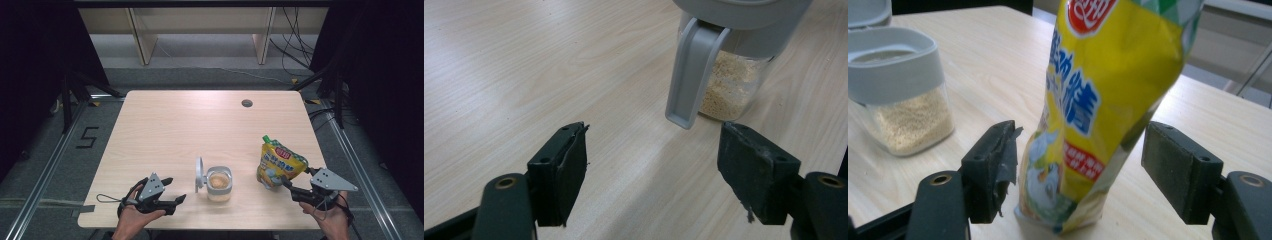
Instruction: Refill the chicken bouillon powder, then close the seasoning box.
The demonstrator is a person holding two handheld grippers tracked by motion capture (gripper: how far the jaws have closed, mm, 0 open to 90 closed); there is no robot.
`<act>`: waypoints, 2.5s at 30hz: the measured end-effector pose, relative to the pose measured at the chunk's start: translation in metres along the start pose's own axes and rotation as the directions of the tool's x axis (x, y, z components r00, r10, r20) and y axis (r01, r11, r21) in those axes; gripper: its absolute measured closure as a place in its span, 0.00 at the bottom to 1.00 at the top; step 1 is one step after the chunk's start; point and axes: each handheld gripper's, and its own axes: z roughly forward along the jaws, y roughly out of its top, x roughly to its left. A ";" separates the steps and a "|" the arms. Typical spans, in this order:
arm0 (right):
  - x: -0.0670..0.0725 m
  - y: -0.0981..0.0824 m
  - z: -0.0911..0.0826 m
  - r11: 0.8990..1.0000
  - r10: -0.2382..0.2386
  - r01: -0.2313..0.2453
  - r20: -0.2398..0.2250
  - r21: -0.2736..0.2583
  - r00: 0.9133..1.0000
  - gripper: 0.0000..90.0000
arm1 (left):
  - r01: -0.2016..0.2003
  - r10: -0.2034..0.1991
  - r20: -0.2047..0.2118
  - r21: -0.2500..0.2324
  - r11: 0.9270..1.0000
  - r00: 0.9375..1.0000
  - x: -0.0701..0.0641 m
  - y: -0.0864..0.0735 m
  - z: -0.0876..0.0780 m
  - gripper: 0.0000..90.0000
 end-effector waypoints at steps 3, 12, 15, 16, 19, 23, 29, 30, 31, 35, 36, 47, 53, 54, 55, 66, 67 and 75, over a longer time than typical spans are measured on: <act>0.002 -0.004 -0.004 0.999 0.045 -0.044 -0.018 0.029 0.999 0.32 | 0.000 0.000 -0.001 0.000 1.000 1.000 0.000 0.000 0.000 0.31; 0.016 -0.017 -0.012 0.988 0.122 -0.120 -0.013 0.094 0.992 0.23 | 0.006 -0.006 -0.004 -0.001 1.000 1.000 0.001 0.000 0.001 0.30; 0.019 -0.020 -0.013 0.988 0.112 -0.109 -0.022 0.106 0.994 0.21 | 0.029 -0.029 -0.006 0.003 1.000 1.000 0.001 0.000 0.002 0.27; 0.019 -0.022 -0.013 0.988 0.109 -0.105 -0.027 0.116 0.994 0.21 | 0.029 -0.029 -0.004 0.001 1.000 1.000 0.001 -0.001 0.002 0.27; 0.021 -0.025 -0.014 0.985 0.113 -0.107 -0.035 0.136 0.993 0.20 | -0.003 0.003 -0.007 0.008 1.000 1.000 0.002 0.001 0.000 0.26; 0.025 -0.028 -0.015 0.981 0.113 -0.103 -0.055 0.164 0.992 0.20 | 0.015 -0.015 -0.004 -0.006 1.000 1.000 0.001 0.001 0.000 0.25; 0.030 -0.031 -0.017 0.980 0.082 -0.069 -0.062 0.188 0.995 0.20 | 0.036 -0.036 0.001 -0.016 0.999 0.999 -0.001 0.006 -0.001 0.25; 0.032 -0.031 -0.017 0.978 0.092 -0.079 -0.057 0.194 0.994 0.20 | 0.036 -0.036 0.001 -0.016 0.999 0.999 -0.001 0.006 -0.001 0.25; 0.033 -0.032 -0.017 0.976 0.099 -0.085 -0.059 0.201 0.993 0.20 | 0.037 -0.037 0.009 -0.031 0.999 0.999 -0.001 0.010 -0.002 0.25; 0.032 -0.033 -0.016 0.977 0.067 -0.052 -0.068 0.205 0.995 0.20 | 0.030 -0.030 0.019 -0.023 0.999 0.999 -0.004 0.011 0.000 0.31; 0.032 -0.033 -0.016 0.977 0.068 -0.053 -0.067 0.208 0.995 0.20 | 0.036 -0.035 0.027 -0.025 0.999 0.999 -0.004 0.012 -0.001 0.33; 0.033 -0.033 -0.015 0.977 0.063 -0.049 -0.063 0.209 0.996 0.22 | -0.048 0.049 0.027 -0.048 0.998 0.998 -0.005 0.020 -0.008 0.95; 0.034 -0.033 -0.016 0.972 0.073 -0.058 -0.058 0.228 0.996 0.23 | -0.082 0.084 0.041 -0.045 0.996 0.996 -0.008 0.028 -0.008 0.99; 0.033 -0.033 -0.015 0.974 0.062 -0.048 -0.056 0.222 0.997 0.23 | -0.056 0.058 0.036 -0.051 0.997 0.998 -0.010 0.030 -0.008 0.99; 0.032 -0.033 -0.014 0.978 0.054 -0.039 -0.069 0.206 0.996 0.23 | -0.065 0.067 0.036 -0.043 0.997 0.997 -0.010 0.032 -0.008 0.99; 0.033 -0.033 -0.014 0.977 0.038 -0.024 -0.061 0.214 0.997 0.24 | -0.116 0.120 0.063 -0.055 0.992 0.991 -0.021 0.056 0.000 0.99; 0.034 -0.033 -0.014 0.975 0.051 -0.035 -0.068 0.218 0.996 0.24 | -0.097 0.100 0.060 -0.058 0.994 0.993 -0.022 0.057 0.000 0.99; 0.033 -0.034 -0.013 0.975 0.045 -0.030 -0.065 0.222 0.997 0.24 | -0.112 0.116 0.067 -0.064 0.992 0.991 -0.025 0.067 0.001 0.99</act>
